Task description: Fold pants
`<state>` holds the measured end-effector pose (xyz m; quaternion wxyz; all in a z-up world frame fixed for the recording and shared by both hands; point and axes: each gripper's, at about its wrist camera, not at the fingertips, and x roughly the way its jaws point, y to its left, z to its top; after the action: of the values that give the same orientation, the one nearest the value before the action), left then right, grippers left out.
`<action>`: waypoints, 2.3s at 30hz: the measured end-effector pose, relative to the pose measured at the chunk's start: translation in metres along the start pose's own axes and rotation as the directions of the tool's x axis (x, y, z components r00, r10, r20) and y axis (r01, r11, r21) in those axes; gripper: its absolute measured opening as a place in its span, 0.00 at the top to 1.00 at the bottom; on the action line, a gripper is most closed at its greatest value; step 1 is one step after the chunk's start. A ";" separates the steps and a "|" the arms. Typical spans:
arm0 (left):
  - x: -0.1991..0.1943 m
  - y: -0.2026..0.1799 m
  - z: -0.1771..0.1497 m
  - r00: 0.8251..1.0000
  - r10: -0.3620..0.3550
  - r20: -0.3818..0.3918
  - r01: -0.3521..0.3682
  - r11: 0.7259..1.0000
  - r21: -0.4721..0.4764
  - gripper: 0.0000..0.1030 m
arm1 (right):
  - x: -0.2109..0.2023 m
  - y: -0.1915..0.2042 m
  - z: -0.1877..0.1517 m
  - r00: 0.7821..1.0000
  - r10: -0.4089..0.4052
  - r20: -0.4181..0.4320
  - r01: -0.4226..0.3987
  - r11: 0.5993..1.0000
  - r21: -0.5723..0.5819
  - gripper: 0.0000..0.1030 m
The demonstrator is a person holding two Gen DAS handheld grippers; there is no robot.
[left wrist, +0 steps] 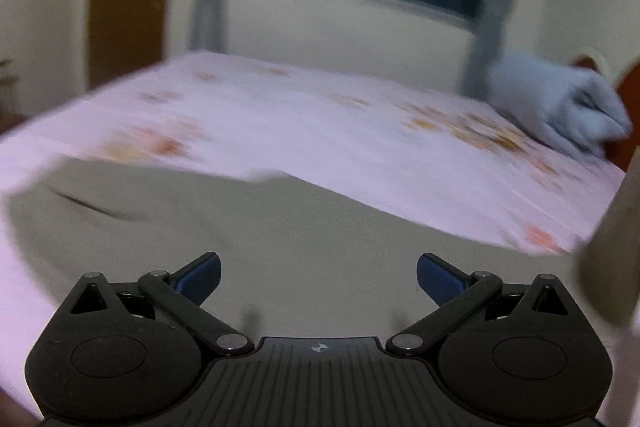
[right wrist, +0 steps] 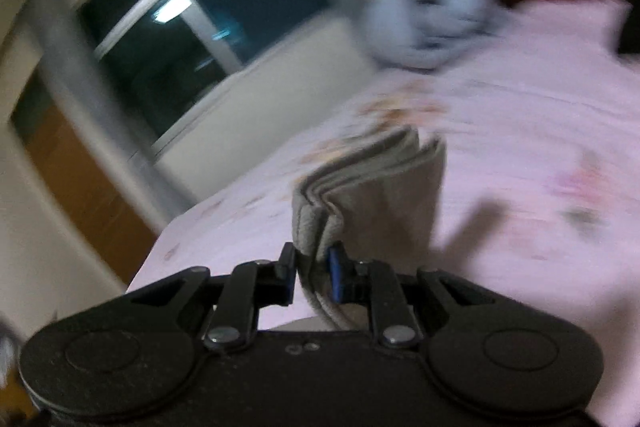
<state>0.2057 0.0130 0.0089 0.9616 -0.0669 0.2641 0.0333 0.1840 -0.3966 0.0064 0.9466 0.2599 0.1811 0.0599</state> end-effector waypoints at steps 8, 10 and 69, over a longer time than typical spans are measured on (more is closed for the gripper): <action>-0.026 0.174 -0.012 0.991 0.132 -0.013 -0.132 0.969 -0.210 0.00 | 0.115 0.179 -0.155 0.939 0.095 -0.331 -0.212 0.916 -0.340 0.82; -0.025 0.188 -0.021 0.991 0.131 -0.038 -0.136 0.959 -0.250 0.00 | 0.131 0.198 -0.198 0.883 0.008 -0.469 -0.231 0.877 -0.421 0.74; 0.082 0.063 -0.063 0.895 -0.405 -0.188 0.310 0.866 -0.393 0.67 | 0.061 0.045 -0.145 0.912 -0.276 -0.302 0.116 0.882 -0.457 0.28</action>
<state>0.2376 0.0682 -0.0940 0.8791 -0.2902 0.3621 -0.1092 0.1854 -0.2769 -0.1056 0.9322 0.0099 0.3588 0.0469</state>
